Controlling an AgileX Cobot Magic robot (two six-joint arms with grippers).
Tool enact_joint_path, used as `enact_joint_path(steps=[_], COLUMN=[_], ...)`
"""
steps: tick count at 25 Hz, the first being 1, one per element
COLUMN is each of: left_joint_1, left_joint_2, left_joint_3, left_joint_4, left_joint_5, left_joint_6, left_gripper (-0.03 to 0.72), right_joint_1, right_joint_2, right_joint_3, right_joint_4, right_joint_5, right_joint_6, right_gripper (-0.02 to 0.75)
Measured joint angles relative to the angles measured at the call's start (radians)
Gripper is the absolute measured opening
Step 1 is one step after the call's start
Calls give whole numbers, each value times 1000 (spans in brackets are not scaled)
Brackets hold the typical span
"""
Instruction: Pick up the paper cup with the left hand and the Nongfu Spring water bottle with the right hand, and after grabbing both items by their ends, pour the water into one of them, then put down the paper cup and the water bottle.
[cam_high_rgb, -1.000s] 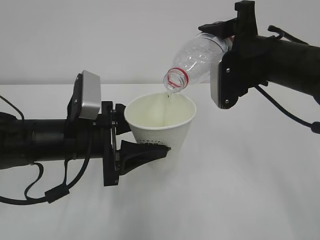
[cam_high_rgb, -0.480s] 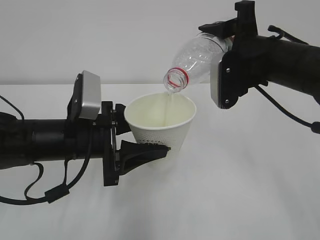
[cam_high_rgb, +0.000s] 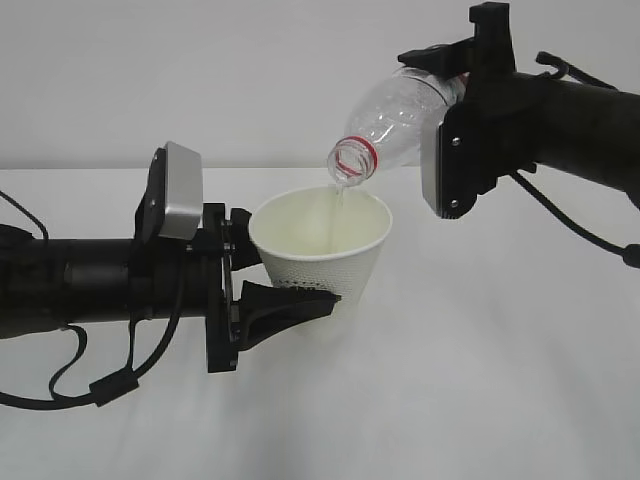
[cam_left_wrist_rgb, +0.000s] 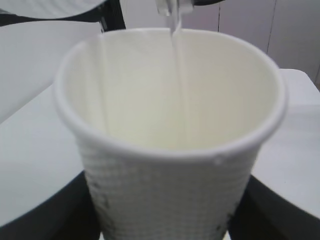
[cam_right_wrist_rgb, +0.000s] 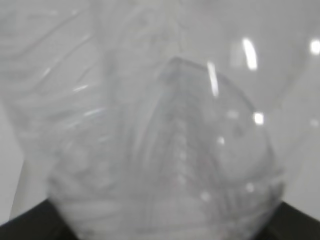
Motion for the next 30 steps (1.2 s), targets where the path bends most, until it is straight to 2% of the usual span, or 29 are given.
enact_joint_path(steps=[30], left_joint_1=[0], left_joint_2=[0], left_joint_3=[0], left_joint_4=[2], left_joint_5=[1], left_joint_6=[0], left_gripper=[489], right_joint_1=[0], right_joint_2=[0], right_joint_3=[0], right_joint_4=[2], right_joint_5=[9], right_joint_6=[-14], right_gripper=[459])
